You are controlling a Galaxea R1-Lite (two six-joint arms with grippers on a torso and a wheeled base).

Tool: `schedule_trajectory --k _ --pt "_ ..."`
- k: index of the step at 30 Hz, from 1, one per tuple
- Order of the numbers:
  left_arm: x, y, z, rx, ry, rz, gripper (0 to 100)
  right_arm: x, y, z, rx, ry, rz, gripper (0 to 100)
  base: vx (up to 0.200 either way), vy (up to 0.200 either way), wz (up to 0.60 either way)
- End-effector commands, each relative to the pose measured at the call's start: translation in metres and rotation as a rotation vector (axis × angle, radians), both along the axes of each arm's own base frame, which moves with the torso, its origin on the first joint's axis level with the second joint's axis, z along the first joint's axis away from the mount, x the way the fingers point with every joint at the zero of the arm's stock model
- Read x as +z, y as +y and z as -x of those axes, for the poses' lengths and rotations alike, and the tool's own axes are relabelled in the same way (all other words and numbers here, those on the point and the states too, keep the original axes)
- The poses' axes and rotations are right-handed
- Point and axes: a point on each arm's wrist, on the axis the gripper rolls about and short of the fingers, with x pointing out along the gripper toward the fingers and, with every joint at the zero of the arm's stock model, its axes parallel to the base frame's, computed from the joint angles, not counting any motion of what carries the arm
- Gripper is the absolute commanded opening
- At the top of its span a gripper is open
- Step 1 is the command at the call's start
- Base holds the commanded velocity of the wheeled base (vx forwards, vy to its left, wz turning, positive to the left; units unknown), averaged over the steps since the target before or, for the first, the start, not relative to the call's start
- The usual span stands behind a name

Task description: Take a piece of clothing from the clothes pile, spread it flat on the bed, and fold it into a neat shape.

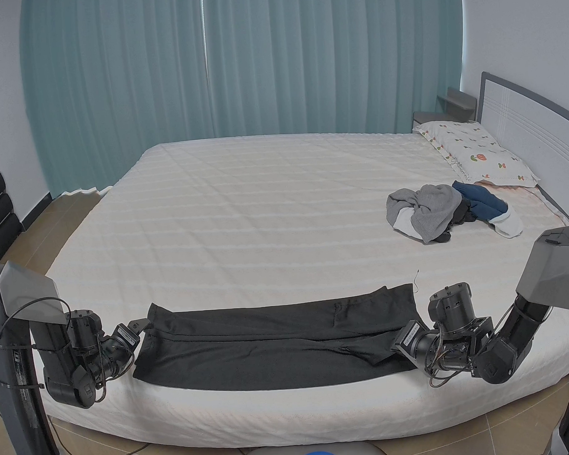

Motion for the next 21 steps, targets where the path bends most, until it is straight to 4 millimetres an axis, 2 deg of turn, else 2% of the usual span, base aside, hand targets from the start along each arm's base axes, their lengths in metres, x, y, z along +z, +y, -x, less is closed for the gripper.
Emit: schedule_trajectory --k 1,6,7,14,21 --pt "-0.001 -0.001 0.001 0.003 0.008 0.0 100 -0.004 0.003 0.0 0.01 0.011 0.006 0 0.0 0.0 0.0" --pt "-0.002 -0.001 0.002 0.003 0.014 0.001 100 -0.005 0.003 0.004 0.024 0.018 0.017 0 0.0 0.0 0.0" --pt "-0.002 -0.001 0.002 0.003 0.014 0.001 100 -0.005 0.003 0.004 0.024 0.018 0.017 100 0.0 0.0 0.0" --pt "-0.002 -0.001 0.001 -0.001 0.012 -0.002 100 -0.005 0.002 0.015 0.069 0.023 0.052 100 0.0 0.0 0.0" --pt "-0.003 -0.002 0.003 -0.002 0.017 -0.002 100 0.012 -0.007 0.017 0.046 -0.021 0.034 100 0.0 0.0 0.0"
